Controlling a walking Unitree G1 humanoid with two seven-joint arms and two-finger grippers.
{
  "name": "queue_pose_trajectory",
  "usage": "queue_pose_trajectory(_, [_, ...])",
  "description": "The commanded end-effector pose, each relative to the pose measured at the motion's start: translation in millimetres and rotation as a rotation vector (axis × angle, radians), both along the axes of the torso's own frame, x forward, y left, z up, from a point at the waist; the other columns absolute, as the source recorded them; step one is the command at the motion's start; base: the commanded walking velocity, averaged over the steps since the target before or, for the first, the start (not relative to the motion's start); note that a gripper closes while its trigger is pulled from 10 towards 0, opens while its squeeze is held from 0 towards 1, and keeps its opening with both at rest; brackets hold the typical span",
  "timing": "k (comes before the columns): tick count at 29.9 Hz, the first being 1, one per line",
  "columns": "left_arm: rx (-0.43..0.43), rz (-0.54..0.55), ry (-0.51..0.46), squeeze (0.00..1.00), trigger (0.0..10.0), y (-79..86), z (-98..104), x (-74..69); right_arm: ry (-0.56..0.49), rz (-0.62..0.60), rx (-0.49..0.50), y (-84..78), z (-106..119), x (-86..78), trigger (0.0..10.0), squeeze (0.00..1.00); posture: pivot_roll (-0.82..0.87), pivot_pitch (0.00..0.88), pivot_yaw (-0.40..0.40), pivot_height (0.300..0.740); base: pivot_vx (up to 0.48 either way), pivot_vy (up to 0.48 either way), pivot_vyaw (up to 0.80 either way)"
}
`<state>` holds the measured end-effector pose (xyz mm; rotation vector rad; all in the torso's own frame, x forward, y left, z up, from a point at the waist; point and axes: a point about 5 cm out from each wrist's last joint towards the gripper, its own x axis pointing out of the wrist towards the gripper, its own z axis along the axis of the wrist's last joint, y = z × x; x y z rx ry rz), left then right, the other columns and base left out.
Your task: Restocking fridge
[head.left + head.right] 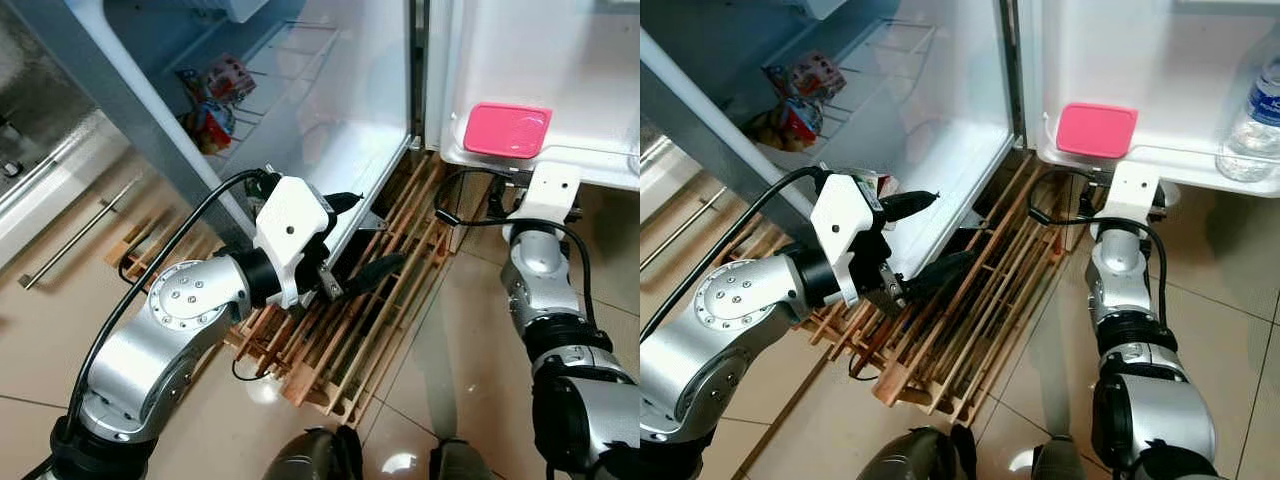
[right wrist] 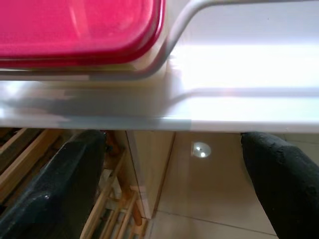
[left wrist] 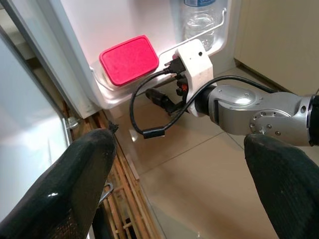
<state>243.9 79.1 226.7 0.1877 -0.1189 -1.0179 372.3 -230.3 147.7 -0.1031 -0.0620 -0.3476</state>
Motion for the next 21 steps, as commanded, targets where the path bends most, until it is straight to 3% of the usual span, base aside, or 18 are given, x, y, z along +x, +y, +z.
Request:
queue_pose_trajectory(1, [0.003,-0.001,0.010,0.00,10.0,2.1,-1,-0.8,-0.070,0.054,-0.028,16.9,19,6.9,10.0,0.02,0.10,0.170,0.238,0.740,0.000,0.000,0.00])
queue_pose_trajectory(11, [-0.014,-0.018,0.032,0.00,10.0,-1.5,-4,0.1,-0.056,0.066,-0.055,44.5,6,-8.9,10.0,0.02,0.07,0.177,0.235,0.740,0.000,0.000,0.00])
queue_pose_trajectory(21, [-0.030,0.011,0.031,0.00,10.0,-1.6,-7,3.3,-0.058,0.055,-0.091,34.1,15,-10.5,10.0,0.02,0.06,0.167,0.204,0.740,0.000,0.000,0.00])
